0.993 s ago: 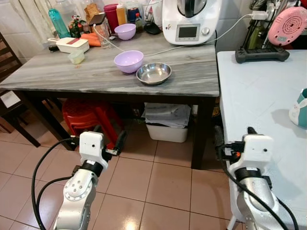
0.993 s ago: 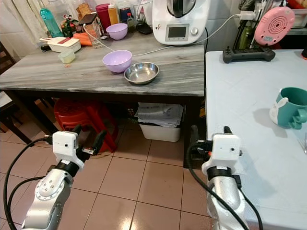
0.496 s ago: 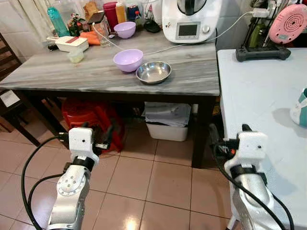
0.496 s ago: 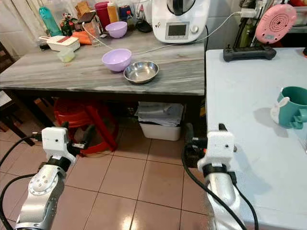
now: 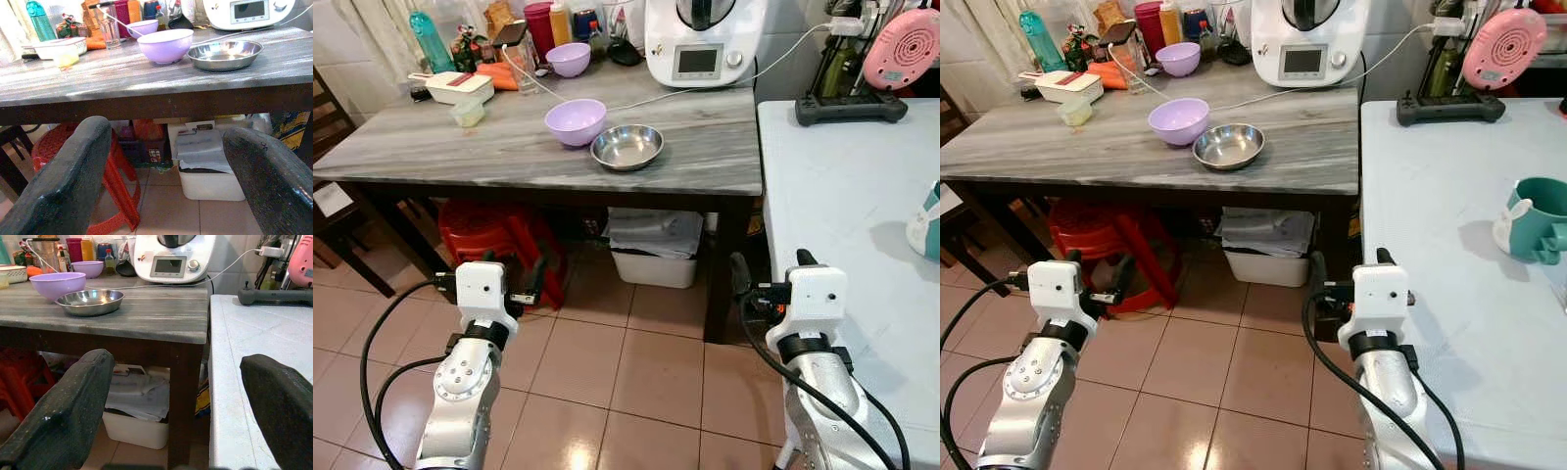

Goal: Setting the table

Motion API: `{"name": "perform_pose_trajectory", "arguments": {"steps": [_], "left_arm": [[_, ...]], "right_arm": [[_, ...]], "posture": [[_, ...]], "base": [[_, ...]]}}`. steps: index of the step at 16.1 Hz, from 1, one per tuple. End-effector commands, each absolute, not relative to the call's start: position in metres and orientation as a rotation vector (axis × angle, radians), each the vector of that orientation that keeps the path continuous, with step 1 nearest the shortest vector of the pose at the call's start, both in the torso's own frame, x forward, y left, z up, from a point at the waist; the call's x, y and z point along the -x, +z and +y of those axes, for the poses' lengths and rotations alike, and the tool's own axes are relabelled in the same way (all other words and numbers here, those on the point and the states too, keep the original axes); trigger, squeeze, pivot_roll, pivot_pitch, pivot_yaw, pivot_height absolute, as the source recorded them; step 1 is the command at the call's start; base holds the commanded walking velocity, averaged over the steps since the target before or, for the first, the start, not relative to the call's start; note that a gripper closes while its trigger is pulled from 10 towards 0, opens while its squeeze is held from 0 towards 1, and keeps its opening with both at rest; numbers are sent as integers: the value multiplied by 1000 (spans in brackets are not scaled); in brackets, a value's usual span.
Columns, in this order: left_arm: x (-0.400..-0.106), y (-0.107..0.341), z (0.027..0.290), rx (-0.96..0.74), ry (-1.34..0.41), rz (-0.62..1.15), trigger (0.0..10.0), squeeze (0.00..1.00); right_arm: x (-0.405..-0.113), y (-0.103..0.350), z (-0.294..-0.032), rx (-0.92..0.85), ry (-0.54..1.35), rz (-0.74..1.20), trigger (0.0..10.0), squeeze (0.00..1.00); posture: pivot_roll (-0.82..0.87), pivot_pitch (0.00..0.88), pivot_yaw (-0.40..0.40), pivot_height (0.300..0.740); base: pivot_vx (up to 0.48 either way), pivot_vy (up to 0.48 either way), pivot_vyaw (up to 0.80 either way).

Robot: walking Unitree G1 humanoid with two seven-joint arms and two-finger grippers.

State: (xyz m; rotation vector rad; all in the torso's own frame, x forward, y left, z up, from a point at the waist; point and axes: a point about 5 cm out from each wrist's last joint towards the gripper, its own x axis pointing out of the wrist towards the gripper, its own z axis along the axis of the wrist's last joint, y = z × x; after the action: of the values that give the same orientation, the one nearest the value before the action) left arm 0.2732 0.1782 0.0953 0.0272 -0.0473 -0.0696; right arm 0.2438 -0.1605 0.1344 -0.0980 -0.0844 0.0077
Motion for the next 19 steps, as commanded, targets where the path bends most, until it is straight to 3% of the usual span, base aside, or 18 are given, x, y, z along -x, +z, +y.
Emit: {"name": "perform_pose_trajectory", "arguments": {"steps": [1,5,13,19], "left_arm": [[-274,95,182,-39,-54,-39,10000,0],[-276,95,181,-43,-59,-39,10000,0],[-277,92,186,-23,-28,-21,10000,0],[-278,91,184,-18,-38,-12,10000,0]], "right_arm": [[-246,136,-157,86,26,-95,10000,0],[-247,135,-156,89,27,-94,10000,0],[-246,134,-151,81,71,-95,10000,0],[-245,133,-152,37,59,-88,10000,0]], "posture": [[-77,51,133,740],[-78,45,135,740],[-75,45,134,740],[-78,46,139,740]], "base": [[0,0,0],[0,0,0],[0,0,767],[0,0,0]]}}
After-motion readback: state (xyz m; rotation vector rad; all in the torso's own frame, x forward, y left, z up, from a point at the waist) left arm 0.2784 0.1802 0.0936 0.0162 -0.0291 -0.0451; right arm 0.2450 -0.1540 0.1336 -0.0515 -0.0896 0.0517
